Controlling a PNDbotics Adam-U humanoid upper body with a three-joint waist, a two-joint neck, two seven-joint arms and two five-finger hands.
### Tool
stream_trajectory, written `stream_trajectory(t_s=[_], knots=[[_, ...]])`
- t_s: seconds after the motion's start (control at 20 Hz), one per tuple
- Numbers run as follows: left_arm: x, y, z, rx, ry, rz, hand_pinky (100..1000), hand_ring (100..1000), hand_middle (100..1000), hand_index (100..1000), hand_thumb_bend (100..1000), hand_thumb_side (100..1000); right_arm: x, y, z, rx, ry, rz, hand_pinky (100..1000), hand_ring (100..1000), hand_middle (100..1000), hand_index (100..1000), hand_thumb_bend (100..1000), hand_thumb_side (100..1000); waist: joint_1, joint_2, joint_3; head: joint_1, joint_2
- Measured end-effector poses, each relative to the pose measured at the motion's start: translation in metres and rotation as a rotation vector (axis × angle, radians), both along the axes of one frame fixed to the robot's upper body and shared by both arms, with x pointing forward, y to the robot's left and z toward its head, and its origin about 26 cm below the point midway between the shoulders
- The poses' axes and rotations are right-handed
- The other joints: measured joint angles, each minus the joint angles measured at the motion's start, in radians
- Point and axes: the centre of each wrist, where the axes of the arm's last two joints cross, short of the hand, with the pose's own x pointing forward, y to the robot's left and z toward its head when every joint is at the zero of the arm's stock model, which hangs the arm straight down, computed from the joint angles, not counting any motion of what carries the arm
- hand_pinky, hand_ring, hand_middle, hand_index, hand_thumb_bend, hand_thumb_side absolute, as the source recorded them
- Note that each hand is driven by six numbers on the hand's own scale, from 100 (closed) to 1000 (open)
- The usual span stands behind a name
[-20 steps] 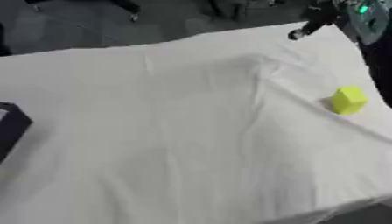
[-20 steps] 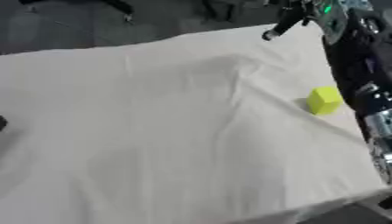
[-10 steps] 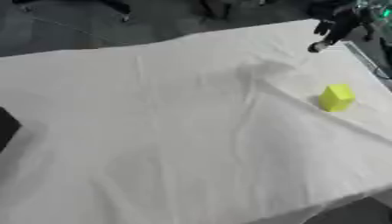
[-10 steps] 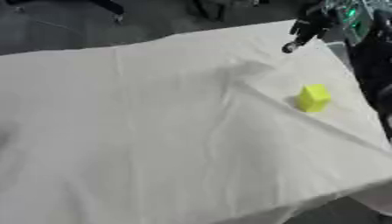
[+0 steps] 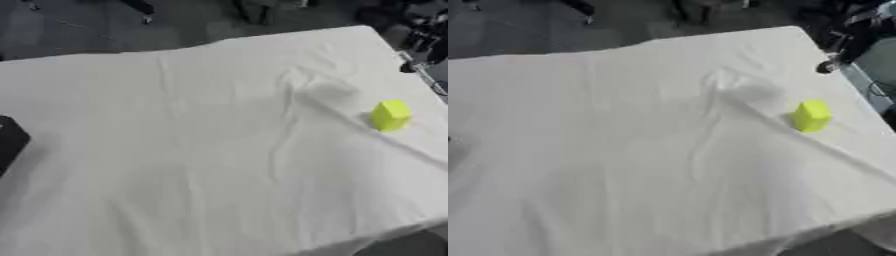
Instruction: Pick up the objects with one hand, pass them to the other hand, and then place them into the box on the other side of the table.
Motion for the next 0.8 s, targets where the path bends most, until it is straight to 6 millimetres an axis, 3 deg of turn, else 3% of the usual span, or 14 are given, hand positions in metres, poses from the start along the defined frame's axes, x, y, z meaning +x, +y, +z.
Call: stream_trajectory(t_s=[0.25, 0.8], knots=[[0.000, 0.000, 0.000, 0.000, 0.002, 0.008, 769, 739, 774, 806, 216, 702, -0.011, 0.009, 0.000, -0.012, -0.007, 0.077, 890, 910, 867, 858, 349, 100, 0.000, 0.000, -0.007, 0.003, -0.001], [0.000, 0.002, 0.001, -0.005, 0.003, 0.029, 768, 736, 770, 802, 207, 700, -0.020, 0.021, -0.014, -0.019, -0.003, 0.228, 887, 899, 849, 849, 359, 100, 0.000, 0.000, -0.015, -0.006, -0.001]])
